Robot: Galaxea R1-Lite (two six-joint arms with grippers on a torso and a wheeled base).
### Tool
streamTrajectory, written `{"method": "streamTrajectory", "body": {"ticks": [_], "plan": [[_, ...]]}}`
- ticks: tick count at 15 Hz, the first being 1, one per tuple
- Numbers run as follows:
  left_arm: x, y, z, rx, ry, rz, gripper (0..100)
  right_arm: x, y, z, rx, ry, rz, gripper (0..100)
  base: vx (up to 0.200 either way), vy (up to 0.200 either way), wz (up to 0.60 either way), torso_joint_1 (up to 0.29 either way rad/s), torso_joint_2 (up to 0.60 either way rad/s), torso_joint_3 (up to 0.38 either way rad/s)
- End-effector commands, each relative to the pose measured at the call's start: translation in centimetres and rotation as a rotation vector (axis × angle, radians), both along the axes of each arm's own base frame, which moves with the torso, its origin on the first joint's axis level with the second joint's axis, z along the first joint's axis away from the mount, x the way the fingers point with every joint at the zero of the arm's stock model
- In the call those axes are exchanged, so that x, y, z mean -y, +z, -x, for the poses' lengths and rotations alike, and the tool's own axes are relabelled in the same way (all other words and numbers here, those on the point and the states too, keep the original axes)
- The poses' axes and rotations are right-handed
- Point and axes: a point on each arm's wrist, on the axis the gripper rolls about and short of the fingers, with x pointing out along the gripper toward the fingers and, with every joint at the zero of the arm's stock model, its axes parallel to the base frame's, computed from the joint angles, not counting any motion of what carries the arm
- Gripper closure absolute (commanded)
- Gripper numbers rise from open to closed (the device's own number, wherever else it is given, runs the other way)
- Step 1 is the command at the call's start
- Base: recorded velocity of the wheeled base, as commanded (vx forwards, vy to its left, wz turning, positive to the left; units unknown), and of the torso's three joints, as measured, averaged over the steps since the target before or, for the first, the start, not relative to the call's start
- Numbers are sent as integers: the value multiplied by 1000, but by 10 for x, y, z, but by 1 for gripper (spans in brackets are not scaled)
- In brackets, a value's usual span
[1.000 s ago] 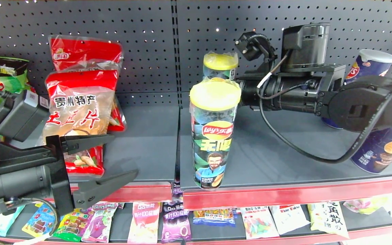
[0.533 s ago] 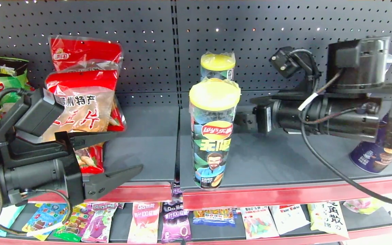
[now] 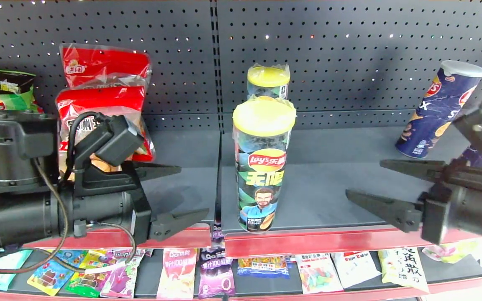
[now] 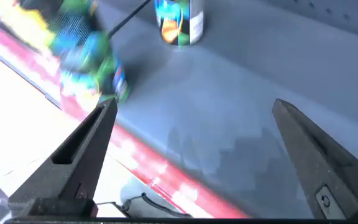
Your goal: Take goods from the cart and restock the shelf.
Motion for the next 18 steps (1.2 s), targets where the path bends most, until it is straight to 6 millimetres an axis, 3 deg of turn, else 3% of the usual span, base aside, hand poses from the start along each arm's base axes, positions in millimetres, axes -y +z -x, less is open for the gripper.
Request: {"method": "streamTrajectory", "body": {"ticks": [1, 3, 7, 18], "plan": [[7, -12, -9, -38, -7, -29, 0, 22, 0, 32, 58, -6, -37, 0, 0, 0, 0, 0, 0, 0], [12, -20, -18, -28, -18, -73, 0, 28, 0, 39, 81, -31, -45, 0, 0, 0, 0, 0, 0, 0], [27, -17, -37, -4, -39, -77, 0, 33, 2, 44, 103, -62, -56, 0, 0, 0, 0, 0, 0, 0], [47, -15, -52, 9, -74, -72, 0, 37, 4, 43, 109, -93, -62, 0, 0, 0, 0, 0, 0, 0]]}}
